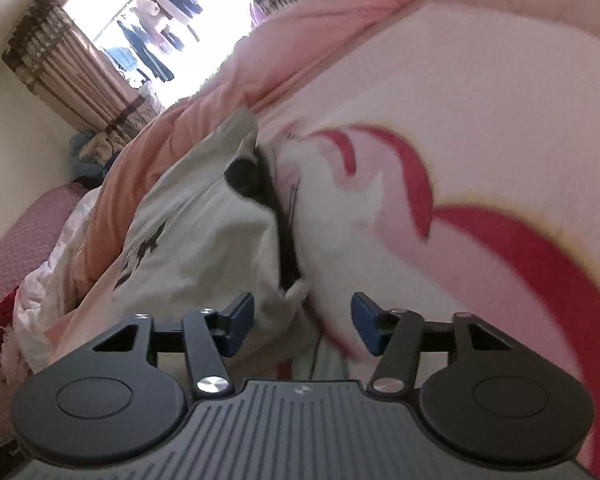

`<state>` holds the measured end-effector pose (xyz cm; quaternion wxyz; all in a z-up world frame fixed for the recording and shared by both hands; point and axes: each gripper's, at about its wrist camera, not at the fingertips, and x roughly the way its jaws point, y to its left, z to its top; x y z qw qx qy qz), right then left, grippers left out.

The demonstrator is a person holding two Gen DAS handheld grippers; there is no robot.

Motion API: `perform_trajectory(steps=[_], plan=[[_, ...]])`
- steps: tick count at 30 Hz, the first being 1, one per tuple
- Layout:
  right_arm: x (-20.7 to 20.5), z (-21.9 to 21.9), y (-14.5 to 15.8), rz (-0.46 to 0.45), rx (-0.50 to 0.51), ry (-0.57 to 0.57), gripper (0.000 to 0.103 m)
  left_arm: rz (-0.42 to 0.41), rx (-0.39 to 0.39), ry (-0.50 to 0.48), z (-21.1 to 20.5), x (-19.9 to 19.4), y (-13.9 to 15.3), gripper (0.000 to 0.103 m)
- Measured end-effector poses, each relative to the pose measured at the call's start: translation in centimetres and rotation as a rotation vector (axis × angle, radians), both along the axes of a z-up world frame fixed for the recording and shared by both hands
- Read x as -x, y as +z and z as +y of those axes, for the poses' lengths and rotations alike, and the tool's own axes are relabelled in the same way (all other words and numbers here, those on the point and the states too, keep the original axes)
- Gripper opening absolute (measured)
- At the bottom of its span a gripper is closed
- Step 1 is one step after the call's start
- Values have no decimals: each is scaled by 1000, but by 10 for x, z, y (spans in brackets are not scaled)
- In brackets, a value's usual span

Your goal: Fold large clothes

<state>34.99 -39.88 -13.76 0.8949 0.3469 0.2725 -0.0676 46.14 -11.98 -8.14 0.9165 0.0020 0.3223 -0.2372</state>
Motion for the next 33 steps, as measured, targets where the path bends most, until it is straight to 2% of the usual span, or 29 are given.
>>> perform_trajectory(steps=[7, 11, 12, 13, 14, 15, 16, 20, 23, 24, 25, 29, 32, 33], plan=[[-11, 30, 11, -13, 67, 16, 64, -48, -135, -10, -22, 16, -17, 50], [-17, 39, 14, -9, 100, -5, 65, -31, -125, -28, -35, 7, -23, 45], [-17, 39, 13, -10, 96, -11, 65, -34, -130, -32, -37, 7, -25, 40], [-16, 38, 12, -11, 88, -17, 63, -40, -141, -27, -41, 6, -26, 27], [-16, 37, 12, -11, 82, -22, 55, -52, -167, 0, -44, 5, -28, 22], [-15, 38, 12, -8, 91, -34, 13, -54, -174, 19, -44, 5, -29, 19], [-14, 37, 14, -7, 104, -46, 3, -38, -152, 35, -40, 3, -28, 19], [-2, 20, 28, -102, -6, -17, 2, -25, -91, 59, -23, -2, -20, 19], [-14, 24, 13, -35, 30, 8, 2, 101, 12, 107, -9, -18, -35, 22], [-20, 26, 1, 0, 44, 9, 2, 119, 45, 127, -3, -21, -41, 31], [-22, 25, -13, 14, 23, 1, 2, 114, 58, 129, 1, -22, -45, 34], [-19, 21, -30, -35, -18, -8, 2, 83, 38, 88, 1, -21, -47, 34], [-19, 23, -24, -24, 16, 4, 4, 121, 32, 77, 3, -21, -42, 34], [-17, 24, -20, -18, 36, 7, 9, 133, 28, 75, 9, -21, -40, 33]])
